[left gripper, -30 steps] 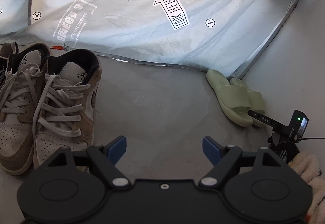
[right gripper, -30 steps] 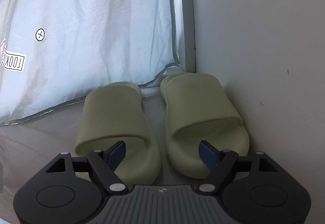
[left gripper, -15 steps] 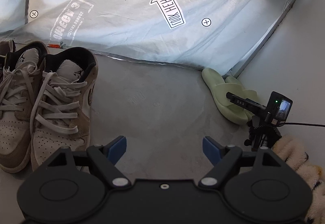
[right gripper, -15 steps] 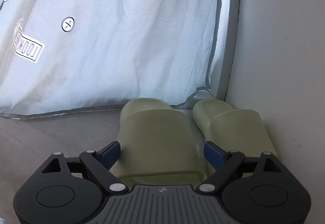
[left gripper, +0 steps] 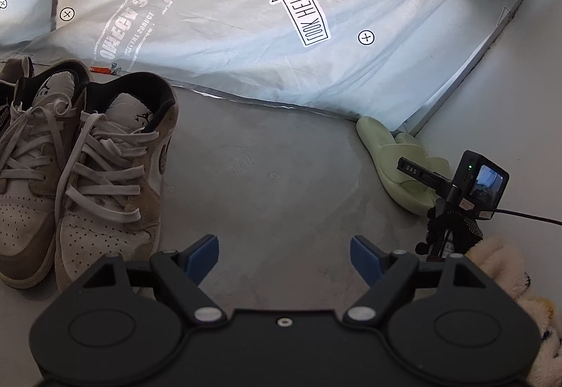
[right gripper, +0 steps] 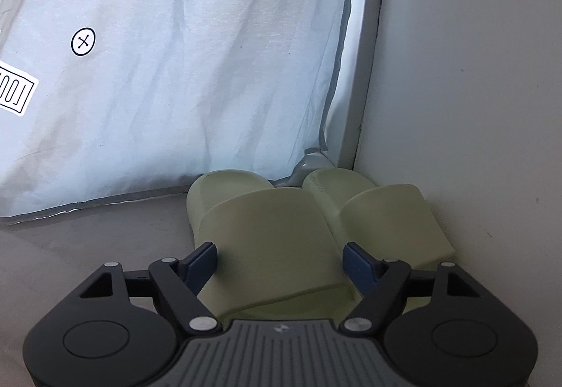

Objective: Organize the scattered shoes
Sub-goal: 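Lower the pale-green slides against the wall and open the right tool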

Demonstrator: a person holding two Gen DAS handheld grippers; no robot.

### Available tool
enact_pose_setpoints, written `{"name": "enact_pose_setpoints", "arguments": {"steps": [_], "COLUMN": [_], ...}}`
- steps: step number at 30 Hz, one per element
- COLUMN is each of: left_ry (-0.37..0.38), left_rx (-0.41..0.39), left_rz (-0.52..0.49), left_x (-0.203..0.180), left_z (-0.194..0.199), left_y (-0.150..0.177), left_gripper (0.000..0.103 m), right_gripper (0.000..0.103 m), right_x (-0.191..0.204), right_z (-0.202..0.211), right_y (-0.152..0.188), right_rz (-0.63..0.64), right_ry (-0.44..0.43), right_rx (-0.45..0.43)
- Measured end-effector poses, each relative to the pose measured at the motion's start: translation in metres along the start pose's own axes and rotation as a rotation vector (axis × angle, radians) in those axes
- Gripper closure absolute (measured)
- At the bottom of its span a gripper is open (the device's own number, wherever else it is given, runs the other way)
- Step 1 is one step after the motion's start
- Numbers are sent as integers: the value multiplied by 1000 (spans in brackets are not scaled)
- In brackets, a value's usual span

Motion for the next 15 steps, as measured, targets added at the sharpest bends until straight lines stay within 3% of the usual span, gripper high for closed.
{"name": "enact_pose_setpoints", "arguments": {"steps": [3,7,12,15], "left_ry": [0,6,15,13], "left_rx": [3,15,26,24], "left_rz": [13,10,5,11], "left_x": [3,2,-1,0], "left_z": [-2,-6,-11,-10], "left_y": [-1,0,2,2], "left_gripper": [20,20,20,20], "right_gripper": [25,9,4,4], "right_x": [6,-2,-13,-21], "right_z": [-2,-16,-44,-51], "right_y": [-3,-9,-9,-6], "right_rz": [11,2,62,-25], "right_ry": [-4,-134,-272,-306], "right_rx": [-6,6,91,119]}}
Point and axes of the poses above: each gripper's, at about its wrist camera, not at the fingertips, and z roughly against the way its jaws point, x to its left, y to its underside, the point moved 3 cm from there along -z, roughly the way its jaws point, and after that the axes turned 2 degrees about -z, right-handed, at the moved point
